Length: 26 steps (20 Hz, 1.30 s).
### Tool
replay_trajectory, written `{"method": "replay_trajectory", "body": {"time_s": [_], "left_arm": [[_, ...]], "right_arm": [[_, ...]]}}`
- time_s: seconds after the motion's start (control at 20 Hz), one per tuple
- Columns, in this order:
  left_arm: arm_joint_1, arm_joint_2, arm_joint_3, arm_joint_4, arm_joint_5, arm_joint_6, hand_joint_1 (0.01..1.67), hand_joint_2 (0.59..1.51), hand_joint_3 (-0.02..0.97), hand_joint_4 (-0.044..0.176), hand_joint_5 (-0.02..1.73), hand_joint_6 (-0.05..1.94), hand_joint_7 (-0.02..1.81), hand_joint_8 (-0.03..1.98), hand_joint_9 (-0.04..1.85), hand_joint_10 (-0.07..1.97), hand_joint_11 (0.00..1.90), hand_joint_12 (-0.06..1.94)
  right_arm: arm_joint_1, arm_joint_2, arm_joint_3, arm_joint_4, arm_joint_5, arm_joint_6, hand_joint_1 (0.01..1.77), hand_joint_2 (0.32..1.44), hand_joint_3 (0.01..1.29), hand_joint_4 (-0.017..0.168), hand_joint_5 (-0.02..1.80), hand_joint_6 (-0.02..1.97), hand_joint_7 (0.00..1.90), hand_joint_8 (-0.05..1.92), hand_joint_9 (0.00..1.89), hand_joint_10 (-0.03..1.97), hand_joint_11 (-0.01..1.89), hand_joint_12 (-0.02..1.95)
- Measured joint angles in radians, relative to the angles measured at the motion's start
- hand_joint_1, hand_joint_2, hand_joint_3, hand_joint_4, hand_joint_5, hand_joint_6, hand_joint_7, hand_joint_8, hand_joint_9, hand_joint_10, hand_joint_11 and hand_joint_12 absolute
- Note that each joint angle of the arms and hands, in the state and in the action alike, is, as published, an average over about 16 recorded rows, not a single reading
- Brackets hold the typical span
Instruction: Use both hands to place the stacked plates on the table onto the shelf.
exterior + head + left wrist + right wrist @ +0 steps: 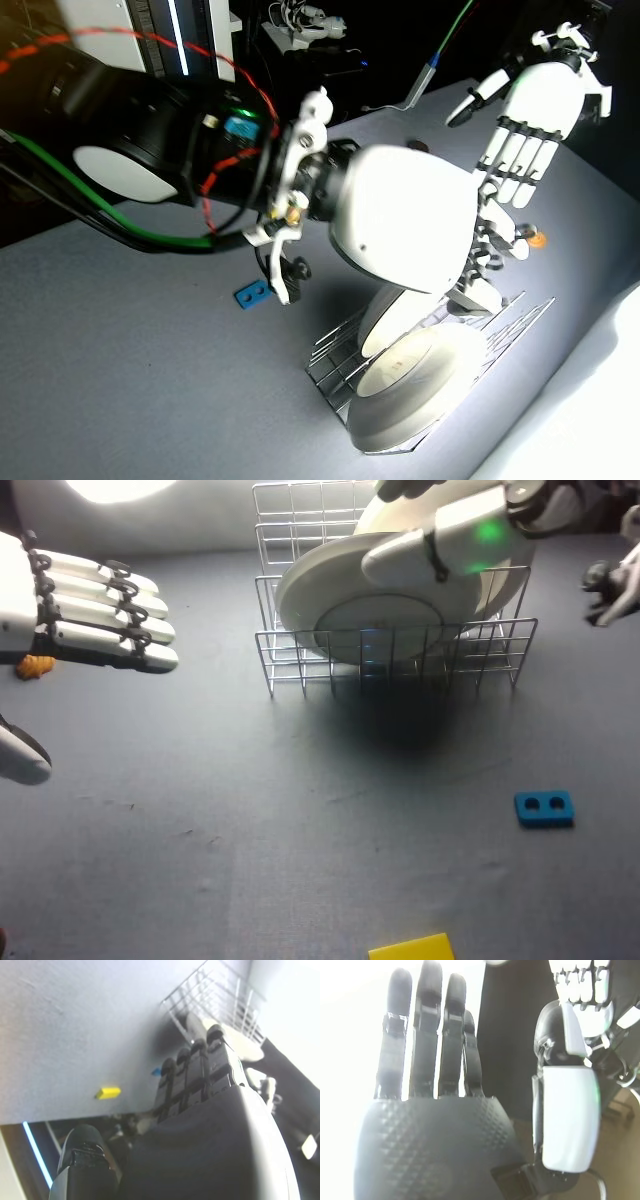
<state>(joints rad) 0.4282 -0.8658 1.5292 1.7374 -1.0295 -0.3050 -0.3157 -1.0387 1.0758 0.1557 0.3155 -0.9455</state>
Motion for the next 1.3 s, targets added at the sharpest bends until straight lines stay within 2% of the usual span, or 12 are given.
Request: {"method": "replay_trajectory", "body": {"time_s": [0.2, 0.3, 0.45, 0.6, 0.8, 1.0, 1.15, 1.3], "left_arm": [[0.0, 0.0, -0.027, -0.005, -0.022, 0.007, 0.02, 1.135, 0.02, 0.005, 0.15, 0.02, 0.16, 0.02, 0.14, -0.02, 0.04, 0.29], [-0.002, 0.0, -0.037, -0.007, -0.033, 0.01, 0.03, 1.154, 0.02, 0.005, 0.21, 0.1, 0.22, 0.14, 0.2, 0.15, 0.07, 0.52], [-0.006, 0.0, -0.048, -0.01, -0.047, 0.014, 0.05, 1.185, 0.02, 0.004, 0.32, 0.42, 0.37, 0.49, 0.33, 0.51, 0.2, 0.88], [-0.01, 0.0, -0.053, -0.01, -0.06, 0.015, 0.08, 1.223, 0.019, 0.009, 0.56, 0.78, 0.64, 0.84, 0.6, 0.88, 0.43, 1.24], [-0.017, 0.0, -0.056, 0.001, -0.074, 0.019, 0.22, 1.29, 0.014, 0.042, 0.93, 1.26, 1.03, 1.32, 1.0, 1.38, 0.83, 1.69], [-0.027, 0.0, -0.061, 0.012, -0.085, 0.025, 0.35, 1.338, 0.006, 0.081, 1.22, 1.73, 1.31, 1.78, 1.3, 1.84, 1.21, 1.91], [-0.033, 0.0, -0.065, 0.023, -0.093, 0.029, 0.43, 1.362, 0.001, 0.108, 1.41, 1.92, 1.5, 1.9, 1.51, 1.92, 1.44, 1.92], [-0.036, 0.0, -0.067, 0.032, -0.098, 0.032, 0.51, 1.387, -0.004, 0.135, 1.54, 1.93, 1.61, 1.91, 1.63, 1.94, 1.57, 1.93]], "right_arm": [[0.014, 0.113, -0.098, -0.012, 0.006, -0.045, 0.6, 0.97, 0.02, -0.004, 0.58, 0.02, 0.92, 0.03, 0.98, 0.03, 0.59, 1.09], [0.015, 0.173, -0.143, -0.018, 0.009, -0.06, 0.55, 0.96, 0.02, -0.003, 0.64, 0.05, 0.94, 0.09, 0.98, 0.11, 0.62, 1.15], [0.013, 0.263, -0.205, -0.022, 0.012, -0.079, 0.46, 0.96, 0.02, -0.003, 0.72, 0.3, 0.98, 0.39, 1.0, 0.43, 0.71, 1.3], [0.006, 0.341, -0.252, -0.022, 0.013, -0.096, 0.39, 1.0, 0.02, 0.003, 0.86, 0.64, 1.07, 0.74, 1.09, 0.78, 0.9, 1.46], [-0.005, 0.412, -0.286, -0.023, 0.013, -0.114, 0.36, 1.11, 0.01, 0.046, 1.07, 1.12, 1.23, 1.21, 1.25, 1.26, 1.18, 1.69], [-0.019, 0.448, -0.3, -0.035, 0.026, -0.13, 0.36, 1.22, 0.01, 0.085, 1.21, 1.59, 1.35, 1.67, 1.39, 1.73, 1.43, 1.87], [-0.032, 0.458, -0.303, -0.052, 0.048, -0.139, 0.38, 1.29, 0.01, 0.113, 1.3, 1.87, 1.44, 1.89, 1.49, 1.92, 1.6, 1.91], [-0.036, 0.459, -0.303, -0.06, 0.058, -0.145, 0.42, 1.36, 0.02, 0.14, 1.37, 1.91, 1.5, 1.91, 1.57, 1.93, 1.69, 1.91]]}}
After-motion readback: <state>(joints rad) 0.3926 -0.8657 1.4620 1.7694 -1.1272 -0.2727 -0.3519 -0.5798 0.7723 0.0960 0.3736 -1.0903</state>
